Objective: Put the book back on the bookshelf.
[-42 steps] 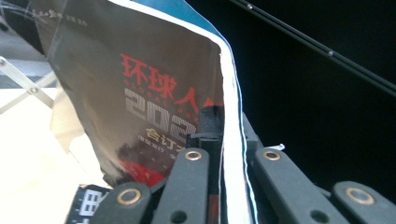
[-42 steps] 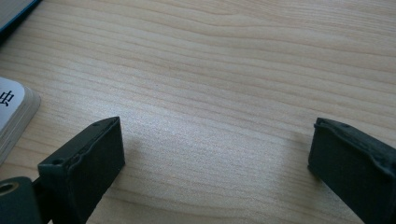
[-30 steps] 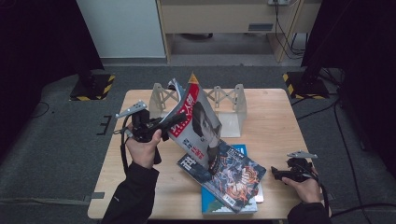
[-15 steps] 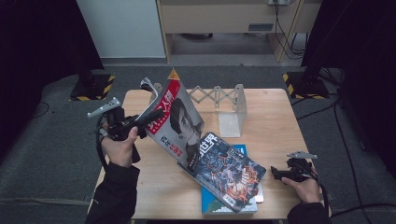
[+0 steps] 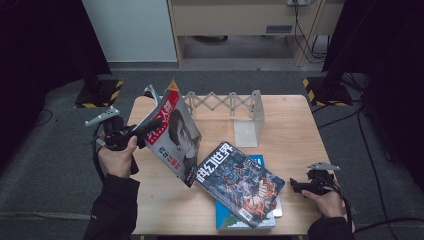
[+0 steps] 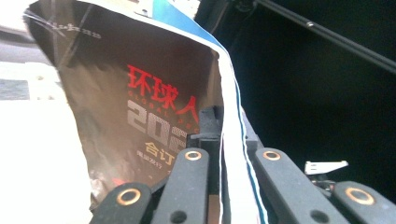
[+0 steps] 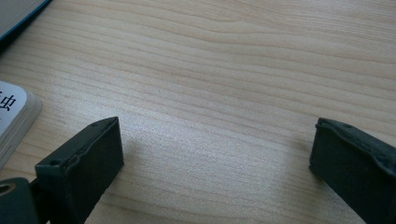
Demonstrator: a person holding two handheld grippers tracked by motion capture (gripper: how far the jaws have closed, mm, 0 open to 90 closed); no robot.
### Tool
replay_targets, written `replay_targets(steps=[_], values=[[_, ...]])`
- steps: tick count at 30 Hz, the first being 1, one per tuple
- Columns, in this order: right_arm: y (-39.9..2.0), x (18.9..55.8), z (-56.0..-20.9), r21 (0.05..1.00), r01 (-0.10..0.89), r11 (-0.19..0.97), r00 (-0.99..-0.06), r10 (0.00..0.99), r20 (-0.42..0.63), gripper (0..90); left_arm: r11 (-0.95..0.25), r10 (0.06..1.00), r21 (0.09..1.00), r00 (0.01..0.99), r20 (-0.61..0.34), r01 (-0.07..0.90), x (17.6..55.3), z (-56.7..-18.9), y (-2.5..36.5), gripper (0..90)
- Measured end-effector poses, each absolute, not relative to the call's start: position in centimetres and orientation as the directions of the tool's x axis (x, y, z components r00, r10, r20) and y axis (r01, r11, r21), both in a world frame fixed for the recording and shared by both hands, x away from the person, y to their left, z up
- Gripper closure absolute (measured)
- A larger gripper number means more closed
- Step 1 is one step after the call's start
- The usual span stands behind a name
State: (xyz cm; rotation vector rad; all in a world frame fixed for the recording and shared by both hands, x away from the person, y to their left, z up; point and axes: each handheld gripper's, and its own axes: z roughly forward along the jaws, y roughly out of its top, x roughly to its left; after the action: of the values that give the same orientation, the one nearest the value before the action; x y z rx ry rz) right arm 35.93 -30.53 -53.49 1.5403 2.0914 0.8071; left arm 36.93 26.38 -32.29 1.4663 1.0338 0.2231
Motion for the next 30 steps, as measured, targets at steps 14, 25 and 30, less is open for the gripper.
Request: replay_targets(steps=[14, 25, 30], values=[[-30.5, 35.9, -53.5, 0.669, 0.71, 0.218, -0.299, 0.954, 0.006, 2.9, 0.164, 0.739, 0.874, 0.53, -0.416, 0.457, 38.6, -32.7, 27.4, 86.2], [-30.5, 35.9, -53.5, 0.668, 0.712, 0.217, -0.3, 0.954, 0.01, 2.9, 0.166, 0.705, 0.886, 0.576, -0.413, 0.432, 38.2, -31.6, 27.0, 86.3], [-30.5, 35.9, -53.5, 0.669, 0.711, 0.218, -0.301, 0.953, 0.01, 2.9, 0.162, 0.726, 0.896, 0.565, -0.393, 0.414, 38.4, -31.3, 27.0, 86.3]])
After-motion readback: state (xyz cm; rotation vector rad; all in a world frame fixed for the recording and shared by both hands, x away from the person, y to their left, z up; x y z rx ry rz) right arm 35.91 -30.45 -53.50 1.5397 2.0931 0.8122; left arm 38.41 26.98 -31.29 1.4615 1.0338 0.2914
